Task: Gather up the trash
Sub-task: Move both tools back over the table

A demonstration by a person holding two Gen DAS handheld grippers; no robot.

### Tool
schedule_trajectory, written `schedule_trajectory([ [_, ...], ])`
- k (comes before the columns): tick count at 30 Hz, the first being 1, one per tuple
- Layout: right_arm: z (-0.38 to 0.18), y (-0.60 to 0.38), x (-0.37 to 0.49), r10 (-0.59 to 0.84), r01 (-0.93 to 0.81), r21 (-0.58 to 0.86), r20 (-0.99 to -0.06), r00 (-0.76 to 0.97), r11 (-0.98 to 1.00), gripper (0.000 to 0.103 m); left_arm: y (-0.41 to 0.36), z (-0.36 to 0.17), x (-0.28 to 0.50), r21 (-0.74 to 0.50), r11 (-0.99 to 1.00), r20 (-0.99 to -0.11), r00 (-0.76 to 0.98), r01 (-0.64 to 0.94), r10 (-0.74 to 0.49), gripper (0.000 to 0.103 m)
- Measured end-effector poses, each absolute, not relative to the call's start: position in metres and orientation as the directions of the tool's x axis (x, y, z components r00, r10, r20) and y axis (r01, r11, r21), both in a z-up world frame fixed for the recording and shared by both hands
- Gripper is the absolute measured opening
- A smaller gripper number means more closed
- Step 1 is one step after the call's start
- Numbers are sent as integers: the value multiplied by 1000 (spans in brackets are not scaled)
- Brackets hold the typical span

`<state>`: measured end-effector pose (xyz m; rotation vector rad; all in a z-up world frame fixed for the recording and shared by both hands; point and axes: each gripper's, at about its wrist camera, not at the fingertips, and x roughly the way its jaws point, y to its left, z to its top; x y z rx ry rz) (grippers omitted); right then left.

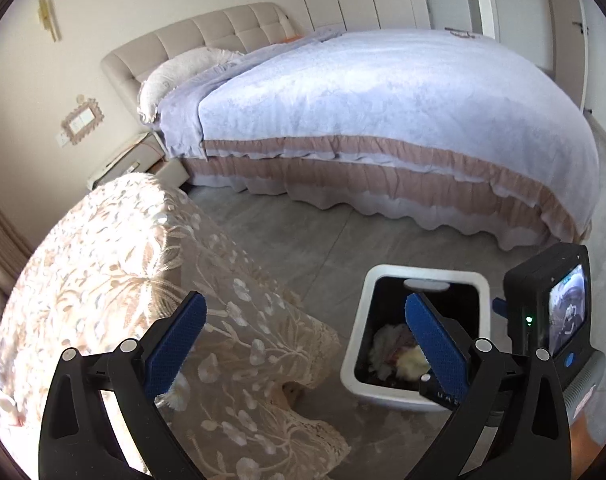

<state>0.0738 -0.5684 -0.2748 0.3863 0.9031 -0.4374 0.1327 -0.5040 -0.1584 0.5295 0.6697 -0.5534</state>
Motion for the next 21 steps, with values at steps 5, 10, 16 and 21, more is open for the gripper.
schedule_trajectory([
  [5,-236,-560,59,-229,506,155,-755,615,848,99,-487,-135,125,209,751,-674,648,627,-354,98],
  [10,-181,-539,54,-237,448,165,-665,708,879,99,-451,-102,119,193,792,-621,697,579,-359,98],
  [16,-124,-488,59,-182,303,136,-550,815,943,98,-387,-73,121,193,861,-565,770,472,-295,98],
  [21,-98,-444,70,-87,172,128,-493,866,977,98,-320,-60,124,170,919,-543,812,356,-214,98],
])
